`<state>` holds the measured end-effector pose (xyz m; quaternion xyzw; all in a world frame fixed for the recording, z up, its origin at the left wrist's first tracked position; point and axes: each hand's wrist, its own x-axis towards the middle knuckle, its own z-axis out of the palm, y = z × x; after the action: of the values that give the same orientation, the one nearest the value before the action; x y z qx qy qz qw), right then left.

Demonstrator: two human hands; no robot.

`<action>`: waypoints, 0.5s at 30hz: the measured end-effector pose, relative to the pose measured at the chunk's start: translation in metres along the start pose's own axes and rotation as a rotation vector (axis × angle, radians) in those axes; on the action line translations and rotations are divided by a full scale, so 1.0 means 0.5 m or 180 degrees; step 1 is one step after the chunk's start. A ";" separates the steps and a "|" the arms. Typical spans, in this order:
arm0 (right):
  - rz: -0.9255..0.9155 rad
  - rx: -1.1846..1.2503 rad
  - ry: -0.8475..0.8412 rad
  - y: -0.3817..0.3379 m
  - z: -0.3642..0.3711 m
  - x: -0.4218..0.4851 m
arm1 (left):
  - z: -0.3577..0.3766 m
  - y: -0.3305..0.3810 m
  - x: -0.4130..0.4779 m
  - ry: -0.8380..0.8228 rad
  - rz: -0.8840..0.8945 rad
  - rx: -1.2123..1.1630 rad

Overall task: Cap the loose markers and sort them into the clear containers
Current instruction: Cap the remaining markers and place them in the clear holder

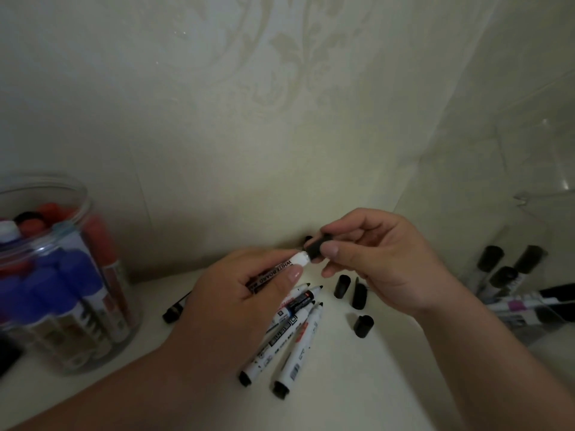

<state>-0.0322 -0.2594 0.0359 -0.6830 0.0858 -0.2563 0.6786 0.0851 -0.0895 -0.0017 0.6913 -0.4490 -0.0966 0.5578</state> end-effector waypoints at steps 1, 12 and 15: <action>-0.0028 -0.0151 -0.0052 0.000 0.002 -0.002 | -0.001 -0.001 0.001 -0.0010 0.0030 0.0082; 0.0298 -0.0741 -0.0132 -0.026 0.013 -0.014 | -0.010 0.000 0.007 -0.0159 0.0597 0.0571; 0.0265 -0.0668 -0.0179 -0.033 0.019 -0.018 | -0.013 -0.001 0.008 -0.0087 0.0710 0.0629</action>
<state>-0.0395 -0.2456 0.0504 -0.7530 0.1213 -0.1983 0.6156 0.0916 -0.0881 0.0016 0.6873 -0.5378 0.0012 0.4883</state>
